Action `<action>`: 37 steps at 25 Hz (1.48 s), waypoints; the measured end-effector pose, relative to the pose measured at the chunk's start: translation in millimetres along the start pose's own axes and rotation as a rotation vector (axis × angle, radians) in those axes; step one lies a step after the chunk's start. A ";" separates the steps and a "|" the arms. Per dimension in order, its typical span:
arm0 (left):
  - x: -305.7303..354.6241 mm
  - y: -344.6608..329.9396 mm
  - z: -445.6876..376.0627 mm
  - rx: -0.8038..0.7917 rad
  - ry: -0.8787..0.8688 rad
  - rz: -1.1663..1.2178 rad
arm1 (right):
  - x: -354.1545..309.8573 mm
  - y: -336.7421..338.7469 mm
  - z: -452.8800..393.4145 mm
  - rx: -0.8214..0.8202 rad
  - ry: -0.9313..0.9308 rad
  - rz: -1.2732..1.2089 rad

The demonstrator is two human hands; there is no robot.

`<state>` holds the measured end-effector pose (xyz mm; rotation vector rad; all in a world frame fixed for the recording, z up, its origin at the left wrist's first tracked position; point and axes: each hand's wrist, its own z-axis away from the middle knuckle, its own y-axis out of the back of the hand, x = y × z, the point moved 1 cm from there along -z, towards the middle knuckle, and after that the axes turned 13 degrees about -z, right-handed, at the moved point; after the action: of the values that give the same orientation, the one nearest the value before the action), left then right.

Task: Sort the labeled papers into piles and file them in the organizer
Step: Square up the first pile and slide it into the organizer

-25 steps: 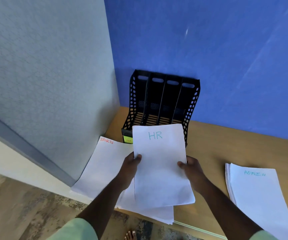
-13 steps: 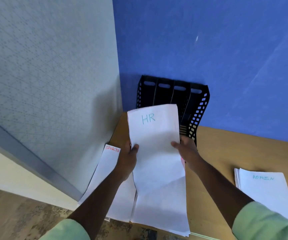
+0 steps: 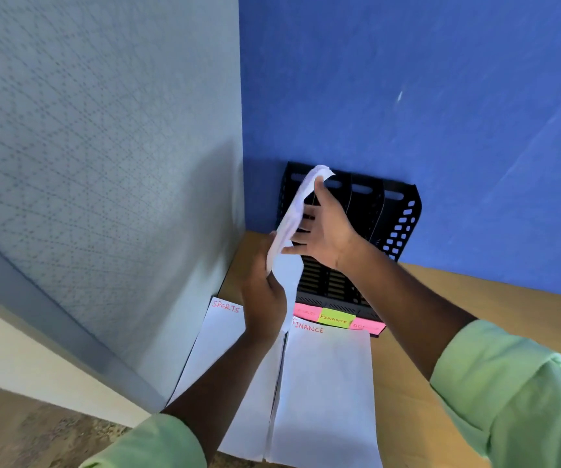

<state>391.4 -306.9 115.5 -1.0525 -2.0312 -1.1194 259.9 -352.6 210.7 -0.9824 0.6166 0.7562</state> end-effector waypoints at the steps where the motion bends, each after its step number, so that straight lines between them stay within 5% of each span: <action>1: 0.2 -2.6 -0.9 -0.001 -0.046 0.002 | -9.6 -7.4 2.2 -0.039 0.008 -0.035; 5: -2.9 -10.4 -8.8 -0.055 -0.165 -0.077 | -39.3 -17.5 4.7 -0.047 0.055 0.044; 13: -21.1 -34.9 -7.7 -0.269 -0.230 -0.174 | -54.8 18.5 -16.4 0.219 0.098 0.199; 19: -51.7 -56.2 -24.9 -0.445 0.008 -0.289 | -70.9 19.6 -36.8 0.248 0.135 0.250; 37: -92.3 -118.6 -44.7 -0.566 0.000 -0.546 | -45.7 1.9 -119.9 0.293 0.131 0.543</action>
<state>343.5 -418.4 16.3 -0.7400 -2.1126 -2.0604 216.5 -472.1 192.8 -0.5966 1.1003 1.0461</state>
